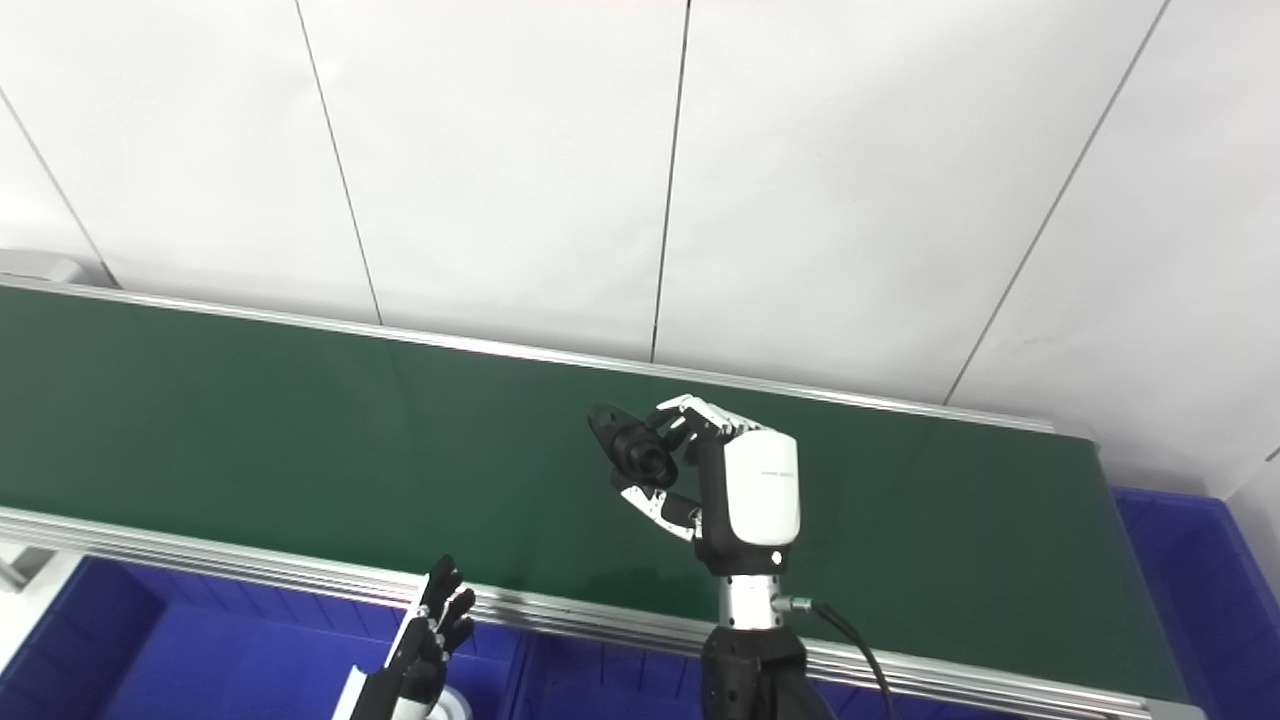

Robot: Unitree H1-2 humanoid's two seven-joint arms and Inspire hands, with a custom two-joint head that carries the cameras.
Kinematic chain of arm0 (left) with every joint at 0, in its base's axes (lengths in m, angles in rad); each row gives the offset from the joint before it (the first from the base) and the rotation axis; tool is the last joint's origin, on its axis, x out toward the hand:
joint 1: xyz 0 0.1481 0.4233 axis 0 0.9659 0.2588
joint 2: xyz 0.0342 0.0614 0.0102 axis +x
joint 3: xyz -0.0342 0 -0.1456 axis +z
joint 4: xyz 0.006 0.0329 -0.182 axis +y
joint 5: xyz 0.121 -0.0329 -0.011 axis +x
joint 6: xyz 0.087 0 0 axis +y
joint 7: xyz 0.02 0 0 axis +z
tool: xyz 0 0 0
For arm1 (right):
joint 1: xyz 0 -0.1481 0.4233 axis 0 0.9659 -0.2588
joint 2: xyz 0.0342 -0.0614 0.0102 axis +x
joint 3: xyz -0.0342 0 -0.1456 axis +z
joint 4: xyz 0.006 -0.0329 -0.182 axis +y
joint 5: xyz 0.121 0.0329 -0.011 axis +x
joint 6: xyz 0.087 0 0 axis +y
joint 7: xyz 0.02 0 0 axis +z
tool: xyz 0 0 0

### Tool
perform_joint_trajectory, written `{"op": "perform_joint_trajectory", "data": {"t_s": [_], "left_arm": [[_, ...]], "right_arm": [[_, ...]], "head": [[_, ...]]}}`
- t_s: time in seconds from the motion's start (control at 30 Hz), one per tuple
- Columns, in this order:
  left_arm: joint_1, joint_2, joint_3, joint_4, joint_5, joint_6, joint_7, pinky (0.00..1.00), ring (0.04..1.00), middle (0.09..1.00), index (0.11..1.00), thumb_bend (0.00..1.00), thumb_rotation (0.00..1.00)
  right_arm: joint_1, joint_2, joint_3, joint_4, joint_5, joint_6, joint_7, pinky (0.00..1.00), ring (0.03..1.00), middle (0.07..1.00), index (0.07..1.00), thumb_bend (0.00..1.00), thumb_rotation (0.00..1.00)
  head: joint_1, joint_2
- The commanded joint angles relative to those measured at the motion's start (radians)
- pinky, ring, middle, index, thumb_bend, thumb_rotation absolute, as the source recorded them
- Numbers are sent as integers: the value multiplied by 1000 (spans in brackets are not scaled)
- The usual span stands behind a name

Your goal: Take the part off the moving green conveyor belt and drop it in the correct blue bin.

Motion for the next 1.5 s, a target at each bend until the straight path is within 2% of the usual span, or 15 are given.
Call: {"op": "perform_joint_trajectory", "data": {"t_s": [0.0,0.17,0.27,0.3,0.33,0.37,0.4,0.43,0.57,0.7,0.87,0.93,1.07,1.2,1.47], "left_arm": [[-13,0,2,-15,-7,-18,-8,971,979,1000,1000,637,993],[-35,10,22,-15,-12,9,-9,1000,993,1000,1000,614,1000],[-56,12,37,-15,-28,17,-13,1000,996,1000,1000,589,1000],[-60,13,40,-17,-31,22,-15,1000,999,1000,1000,576,1000],[-66,15,44,-22,-37,32,-18,1000,1000,1000,1000,570,1000],[-69,16,48,-25,-41,40,-21,1000,1000,1000,1000,569,1000],[-79,21,52,-27,-52,47,-26,1000,1000,1000,1000,569,1000],[-85,24,56,-27,-61,51,-30,1000,1000,1000,1000,593,1000],[-118,37,75,-27,-101,66,-45,1000,1000,1000,1000,660,962],[-140,43,85,-51,-101,103,-45,1000,1000,1000,1000,666,945],[-157,39,97,-52,-102,114,-44,1000,1000,1000,1000,653,956],[-162,37,102,-44,-111,112,-47,1000,1000,1000,1000,631,966],[-169,35,108,-17,-124,89,-56,1000,1000,1000,1000,606,977],[-175,36,113,8,-129,74,-61,1000,998,1000,1000,616,968],[-180,44,122,38,-156,43,-79,1000,990,1000,1000,626,951]], "right_arm": [[1,18,-9,-56,-4,-43,-37,223,282,384,487,502,137],[59,18,-12,-146,-15,-37,-36,213,263,349,486,501,138],[88,15,-20,-207,-27,-17,-28,195,246,335,486,501,139],[98,12,-24,-228,-35,-13,-28,186,236,329,486,502,139],[106,11,-29,-247,-39,-11,-26,178,227,322,485,502,139],[110,10,-33,-259,-42,-10,-23,176,225,320,485,502,139],[119,4,-40,-289,-45,-5,-11,175,224,319,485,502,139],[125,0,-46,-310,-47,-2,-1,191,241,335,486,502,137],[145,-12,-72,-393,-51,5,33,209,259,354,486,502,135],[167,-13,-90,-462,-69,12,55,225,280,372,487,502,134],[205,-13,-101,-522,-87,2,65,236,292,384,487,502,137],[228,-14,-100,-545,-103,-10,55,210,265,360,486,502,137],[287,-25,-99,-594,-120,-23,56,183,237,339,486,503,137],[334,-62,-99,-630,-123,-42,75,199,257,357,486,502,138],[400,-196,-127,-720,-114,-58,169,142,192,289,485,505,135]], "head": [[-14,2],[-67,33],[-114,86],[-114,86],[-135,113],[-135,113],[-158,148],[-158,148],[-191,190],[-220,215],[-231,209],[-234,204],[-242,176],[-250,158],[-247,158]]}}
